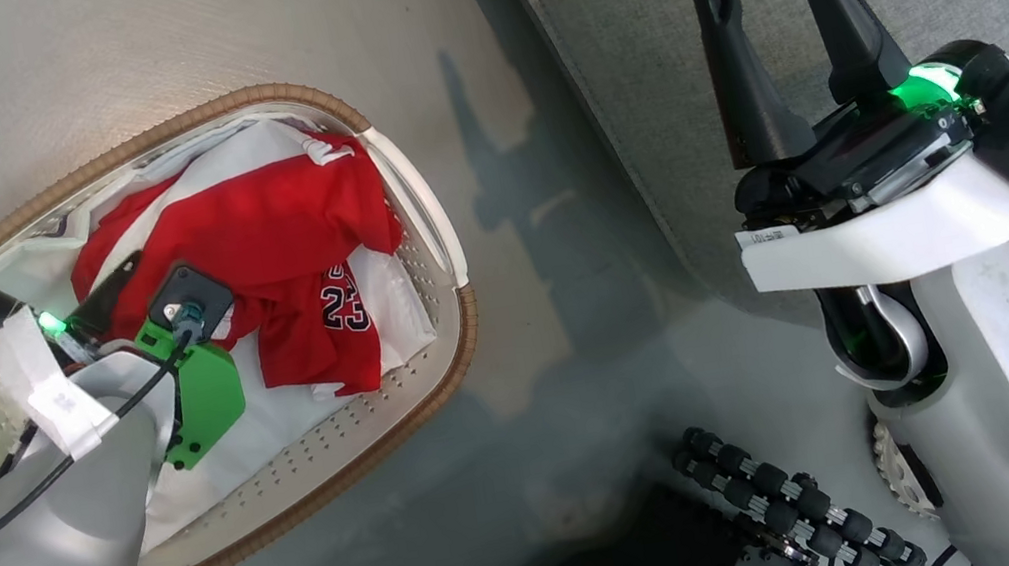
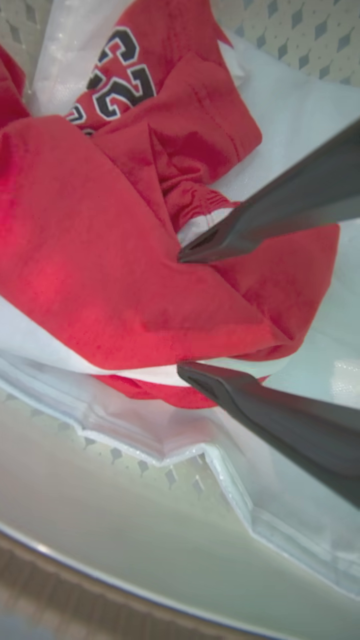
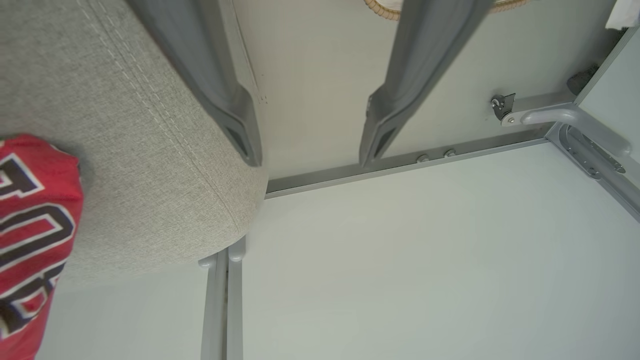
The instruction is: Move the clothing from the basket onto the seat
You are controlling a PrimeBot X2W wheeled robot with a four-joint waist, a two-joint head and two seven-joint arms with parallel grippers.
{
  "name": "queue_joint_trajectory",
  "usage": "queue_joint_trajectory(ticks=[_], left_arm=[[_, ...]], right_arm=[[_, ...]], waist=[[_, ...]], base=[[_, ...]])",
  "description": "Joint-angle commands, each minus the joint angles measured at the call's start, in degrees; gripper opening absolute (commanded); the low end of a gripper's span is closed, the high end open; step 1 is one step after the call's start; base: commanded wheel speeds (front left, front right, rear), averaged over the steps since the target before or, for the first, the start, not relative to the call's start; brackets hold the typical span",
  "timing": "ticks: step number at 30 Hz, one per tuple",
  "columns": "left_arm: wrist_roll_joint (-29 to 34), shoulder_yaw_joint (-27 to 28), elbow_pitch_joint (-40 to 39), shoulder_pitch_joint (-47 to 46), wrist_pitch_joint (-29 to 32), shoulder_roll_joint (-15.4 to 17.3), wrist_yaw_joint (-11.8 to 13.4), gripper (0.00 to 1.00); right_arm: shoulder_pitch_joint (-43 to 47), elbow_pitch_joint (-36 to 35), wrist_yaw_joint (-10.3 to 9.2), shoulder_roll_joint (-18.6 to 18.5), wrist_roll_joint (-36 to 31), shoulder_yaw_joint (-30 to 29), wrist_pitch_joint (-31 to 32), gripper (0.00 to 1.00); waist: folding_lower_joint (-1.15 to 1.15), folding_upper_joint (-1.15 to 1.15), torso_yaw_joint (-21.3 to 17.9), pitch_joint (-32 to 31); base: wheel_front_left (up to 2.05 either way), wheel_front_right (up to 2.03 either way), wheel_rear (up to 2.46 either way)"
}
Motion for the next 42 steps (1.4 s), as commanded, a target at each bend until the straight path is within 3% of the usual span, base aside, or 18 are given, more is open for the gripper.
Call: queue_joint_trajectory(ticks=[1, 9, 23, 24, 25, 33, 42], left_arm=[[1.03, -0.43, 0.69, -1.31, 0.56, -0.18, 0.56, 1.00], [2.12, -2.61, 4.64, -3.94, 4.72, -0.95, 0.85, 1.00], [-0.73, -3.83, 5.85, -4.40, 2.54, -2.77, -4.50, 1.00], [-1.01, -3.99, 5.93, -4.24, 2.55, -2.91, -4.67, 0.70], [-1.30, -4.04, 5.99, -4.17, 2.35, -2.98, -4.74, 0.00], [-4.20, -3.15, 5.93, -2.41, -2.05, -3.80, -5.05, 0.00], [-7.91, -2.08, 3.99, 1.70, -6.39, -4.90, -5.20, 0.00]], right_arm=[[0.74, -0.39, -0.06, -0.11, 0.56, -0.15, -0.12, 1.00], [1.04, -1.57, -0.06, -0.12, 1.62, 0.05, -0.12, 1.00], [1.85, -3.56, -0.06, -0.11, 1.12, -0.22, -0.12, 1.00], [1.81, -3.59, -0.06, -0.11, 1.16, -0.18, -0.12, 1.00], [1.78, -3.60, -0.06, -0.11, 1.24, -0.14, -0.12, 1.00], [0.92, -2.00, -0.06, -0.12, 1.30, -0.21, -0.12, 1.00], [1.27, 2.42, -0.05, -0.13, -0.42, 0.05, -0.12, 1.00]], waist=[[0.00, 0.00, -0.07, 0.24], [0.00, 0.00, -0.29, 1.31], [0.00, 0.00, 0.68, 1.87], [0.00, 0.00, 0.70, 1.86], [0.00, 0.00, 0.70, 1.83], [0.00, 0.00, 0.94, 0.15], [0.00, 0.00, 2.99, -6.35]], base=[[0.00, 0.00, 0.00], [0.00, 0.00, 0.00], [0.00, 0.00, 0.00], [0.00, 0.00, 0.00], [0.00, 0.00, 0.00], [0.00, 0.00, 0.00], [0.00, 0.00, 0.00]])
